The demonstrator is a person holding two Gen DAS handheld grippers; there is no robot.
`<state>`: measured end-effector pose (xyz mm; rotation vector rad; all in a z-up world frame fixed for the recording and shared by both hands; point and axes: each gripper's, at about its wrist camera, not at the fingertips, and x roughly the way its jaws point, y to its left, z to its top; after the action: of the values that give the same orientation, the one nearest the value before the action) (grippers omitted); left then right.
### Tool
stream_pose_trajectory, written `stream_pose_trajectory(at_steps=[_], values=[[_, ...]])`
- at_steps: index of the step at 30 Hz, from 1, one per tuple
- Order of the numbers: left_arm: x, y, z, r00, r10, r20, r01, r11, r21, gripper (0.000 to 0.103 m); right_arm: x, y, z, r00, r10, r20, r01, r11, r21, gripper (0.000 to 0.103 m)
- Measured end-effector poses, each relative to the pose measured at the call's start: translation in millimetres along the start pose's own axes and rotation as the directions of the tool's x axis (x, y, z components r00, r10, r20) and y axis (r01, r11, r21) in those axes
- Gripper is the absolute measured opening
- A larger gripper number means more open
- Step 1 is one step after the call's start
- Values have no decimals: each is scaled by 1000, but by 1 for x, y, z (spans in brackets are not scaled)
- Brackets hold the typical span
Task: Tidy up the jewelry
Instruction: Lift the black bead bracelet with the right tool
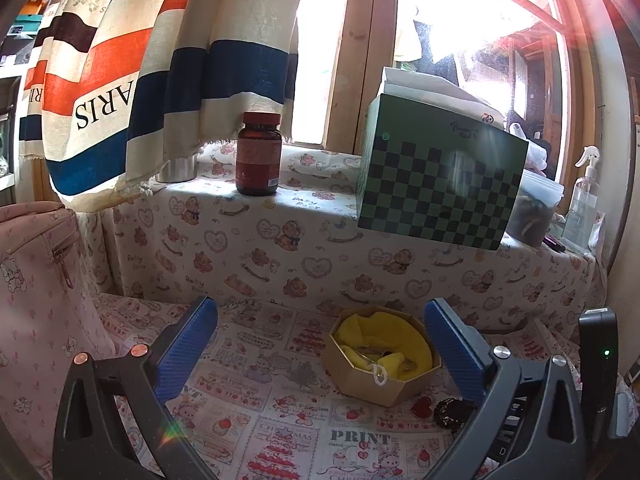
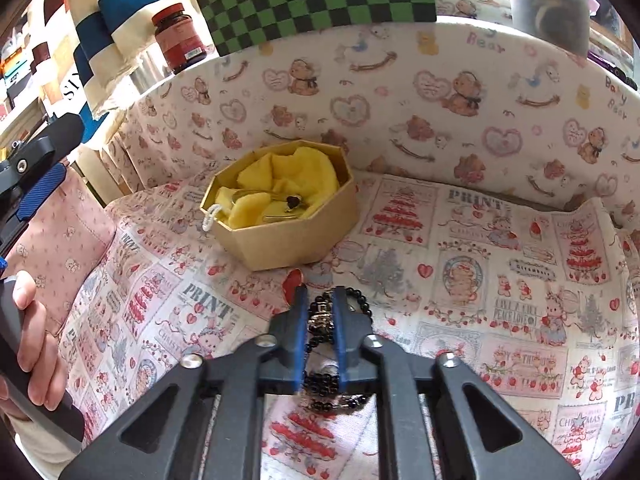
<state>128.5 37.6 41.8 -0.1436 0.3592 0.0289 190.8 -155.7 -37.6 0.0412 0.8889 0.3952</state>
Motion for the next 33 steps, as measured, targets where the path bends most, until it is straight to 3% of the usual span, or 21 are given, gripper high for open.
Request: stream_pose_trajectory(at_steps=[1,8,11,15,16,17,19,24,30,33], values=[[0,0,0,1000,-1,-1,1,1000,-1,102,0,1,-1,1000,-1,4,1,1000,-2,34],[-1,2,1,1000,11,11,-11,1000,-3,102,3,12,-2,999,-39,-7,38,998,-44,33],[-1,1,1,999,45,31,-45,999,18,102,7,13,-4,994,-107,6,107,994,-35,33],[1,-5,-1,993,95,65,-100,992,76,102,16,8,-5,995,-97,-32,96,995,-25,33],[2,-7,-2,992,105,73,-112,989,100,102,17,7,-6,995,-99,-33,98,995,-27,32],[4,-9,-2,992,107,69,-114,986,118,102,17,7,-6,995,-98,-31,97,995,-32,25],[6,-9,-3,993,101,58,-108,987,117,102,16,6,-5,995,-87,-38,86,996,-29,18],[6,-5,-2,997,76,35,-79,993,83,102,-3,-3,-3,999,-31,7,31,999,22,18],[9,-11,-3,998,65,-20,-62,992,112,102,-37,-31,5,986,147,75,-157,976,152,18],[14,-19,-8,997,68,-44,-61,987,151,102,-44,-45,5,988,119,97,-135,972,190,18]])
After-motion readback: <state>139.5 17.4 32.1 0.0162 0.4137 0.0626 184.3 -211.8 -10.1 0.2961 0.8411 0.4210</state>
